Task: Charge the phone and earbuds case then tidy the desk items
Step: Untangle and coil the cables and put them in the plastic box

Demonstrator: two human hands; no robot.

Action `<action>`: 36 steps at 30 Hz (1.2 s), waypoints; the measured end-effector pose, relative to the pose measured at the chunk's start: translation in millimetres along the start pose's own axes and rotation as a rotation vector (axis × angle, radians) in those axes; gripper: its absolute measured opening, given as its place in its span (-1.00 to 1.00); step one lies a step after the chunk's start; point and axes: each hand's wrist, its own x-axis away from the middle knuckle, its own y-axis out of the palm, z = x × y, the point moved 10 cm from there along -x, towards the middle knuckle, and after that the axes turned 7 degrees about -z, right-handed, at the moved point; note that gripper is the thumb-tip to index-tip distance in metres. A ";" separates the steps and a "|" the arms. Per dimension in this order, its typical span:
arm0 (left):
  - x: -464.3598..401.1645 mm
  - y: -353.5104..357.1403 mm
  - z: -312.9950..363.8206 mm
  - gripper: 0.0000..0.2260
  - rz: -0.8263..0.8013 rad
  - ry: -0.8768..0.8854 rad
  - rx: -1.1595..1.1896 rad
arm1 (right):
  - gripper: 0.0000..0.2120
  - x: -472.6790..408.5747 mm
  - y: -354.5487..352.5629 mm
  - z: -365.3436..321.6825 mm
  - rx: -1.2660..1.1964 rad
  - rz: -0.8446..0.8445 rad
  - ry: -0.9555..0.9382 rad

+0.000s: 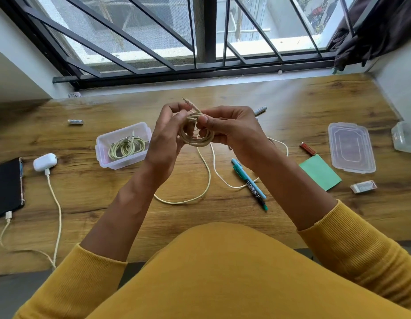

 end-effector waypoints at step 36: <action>6.2 -24.3 26.2 -0.77 0.350 0.092 -0.810 | -0.87 1.2 4.2 -7.3 0.109 0.113 -0.115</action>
